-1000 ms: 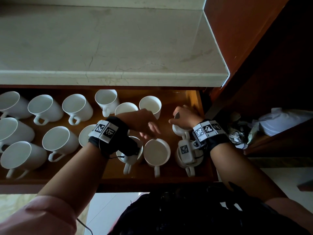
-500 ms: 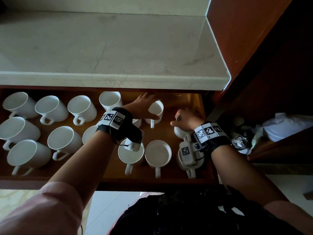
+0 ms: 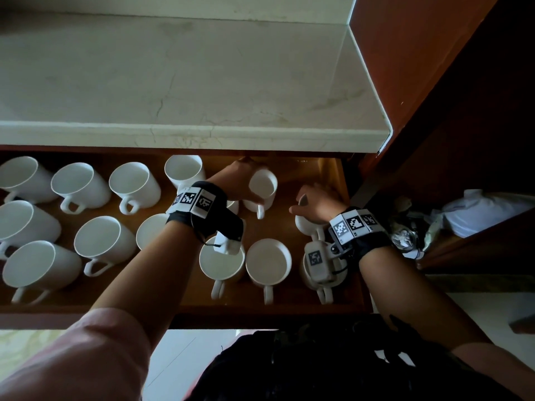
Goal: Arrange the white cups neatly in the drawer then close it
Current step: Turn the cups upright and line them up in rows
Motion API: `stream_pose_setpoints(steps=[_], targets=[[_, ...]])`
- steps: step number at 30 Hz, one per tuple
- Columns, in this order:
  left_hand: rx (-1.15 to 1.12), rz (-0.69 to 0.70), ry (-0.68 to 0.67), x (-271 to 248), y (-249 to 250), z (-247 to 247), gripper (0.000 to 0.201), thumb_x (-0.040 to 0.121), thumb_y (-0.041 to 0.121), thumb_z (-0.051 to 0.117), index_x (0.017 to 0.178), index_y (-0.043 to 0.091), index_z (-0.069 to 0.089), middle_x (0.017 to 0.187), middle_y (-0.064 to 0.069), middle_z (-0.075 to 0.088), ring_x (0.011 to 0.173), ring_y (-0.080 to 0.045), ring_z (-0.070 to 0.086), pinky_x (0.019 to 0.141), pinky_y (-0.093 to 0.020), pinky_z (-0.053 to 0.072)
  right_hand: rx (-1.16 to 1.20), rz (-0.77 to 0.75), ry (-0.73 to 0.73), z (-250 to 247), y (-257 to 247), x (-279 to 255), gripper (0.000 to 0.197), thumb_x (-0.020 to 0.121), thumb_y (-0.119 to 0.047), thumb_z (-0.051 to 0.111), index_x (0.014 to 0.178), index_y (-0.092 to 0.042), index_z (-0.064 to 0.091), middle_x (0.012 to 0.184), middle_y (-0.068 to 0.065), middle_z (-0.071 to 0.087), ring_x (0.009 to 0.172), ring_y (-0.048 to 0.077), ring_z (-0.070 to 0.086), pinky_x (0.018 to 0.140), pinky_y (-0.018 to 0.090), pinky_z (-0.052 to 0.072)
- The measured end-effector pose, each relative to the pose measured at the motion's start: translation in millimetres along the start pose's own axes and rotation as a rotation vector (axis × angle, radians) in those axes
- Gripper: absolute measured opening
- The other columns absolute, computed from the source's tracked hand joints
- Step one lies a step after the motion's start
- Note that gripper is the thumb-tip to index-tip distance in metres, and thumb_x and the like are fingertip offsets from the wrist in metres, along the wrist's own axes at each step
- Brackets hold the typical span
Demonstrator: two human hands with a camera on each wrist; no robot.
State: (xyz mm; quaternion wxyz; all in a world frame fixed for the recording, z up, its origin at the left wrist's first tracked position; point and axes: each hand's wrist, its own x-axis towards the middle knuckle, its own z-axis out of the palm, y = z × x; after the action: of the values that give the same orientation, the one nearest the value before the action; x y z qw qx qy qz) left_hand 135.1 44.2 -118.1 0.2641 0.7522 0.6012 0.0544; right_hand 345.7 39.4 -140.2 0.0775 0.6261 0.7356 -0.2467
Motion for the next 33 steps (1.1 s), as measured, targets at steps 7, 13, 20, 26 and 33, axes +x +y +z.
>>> stream_pose_setpoints(steps=[7, 13, 20, 26, 33], targets=[[0.057, 0.011, -0.015, -5, 8, -1, 0.083, 0.056, 0.041, 0.088, 0.129, 0.021, 0.055, 0.122, -0.004, 0.062, 0.112, -0.02, 0.059, 0.094, -0.037, 0.05, -0.006, 0.022, -0.009, 2, 1, 3, 0.045, 0.084, -0.051, 0.06, 0.117, -0.02, 0.057, 0.128, 0.008, 0.048, 0.121, 0.026, 0.045, 0.1, 0.037, 0.035], [0.102, 0.032, -0.074, -9, 10, 1, 0.085, 0.055, 0.046, 0.087, 0.13, 0.025, 0.053, 0.117, -0.002, 0.063, 0.108, -0.019, 0.061, 0.089, -0.036, 0.052, 0.005, 0.022, -0.009, 0, 0, 2, 0.046, 0.083, -0.049, 0.061, 0.117, -0.018, 0.056, 0.128, 0.009, 0.047, 0.12, 0.027, 0.045, 0.097, 0.037, 0.036], [0.072, 0.065, -0.123, -11, 10, 6, 0.085, 0.055, 0.044, 0.088, 0.13, 0.028, 0.052, 0.124, 0.004, 0.06, 0.114, -0.014, 0.056, 0.091, -0.028, 0.047, -0.003, 0.025, -0.013, 1, 1, 2, 0.048, 0.084, -0.049, 0.059, 0.12, -0.018, 0.054, 0.129, 0.01, 0.046, 0.121, 0.029, 0.044, 0.1, 0.038, 0.035], [0.089, 0.071, -0.16, -8, 11, 8, 0.085, 0.052, 0.046, 0.089, 0.127, 0.03, 0.051, 0.126, 0.003, 0.053, 0.113, -0.017, 0.055, 0.089, -0.031, 0.049, -0.01, 0.02, -0.009, 1, 0, 2, 0.045, 0.085, -0.048, 0.059, 0.117, -0.017, 0.054, 0.128, 0.01, 0.047, 0.12, 0.029, 0.044, 0.098, 0.039, 0.036], [0.156, 0.054, -0.171, -10, 12, 9, 0.092, 0.051, 0.051, 0.087, 0.131, 0.03, 0.046, 0.131, -0.003, 0.043, 0.115, -0.023, 0.053, 0.092, -0.038, 0.049, -0.024, 0.03, -0.018, 2, 1, 3, 0.048, 0.085, -0.049, 0.057, 0.121, -0.018, 0.051, 0.131, 0.01, 0.044, 0.124, 0.03, 0.041, 0.1, 0.041, 0.036]])
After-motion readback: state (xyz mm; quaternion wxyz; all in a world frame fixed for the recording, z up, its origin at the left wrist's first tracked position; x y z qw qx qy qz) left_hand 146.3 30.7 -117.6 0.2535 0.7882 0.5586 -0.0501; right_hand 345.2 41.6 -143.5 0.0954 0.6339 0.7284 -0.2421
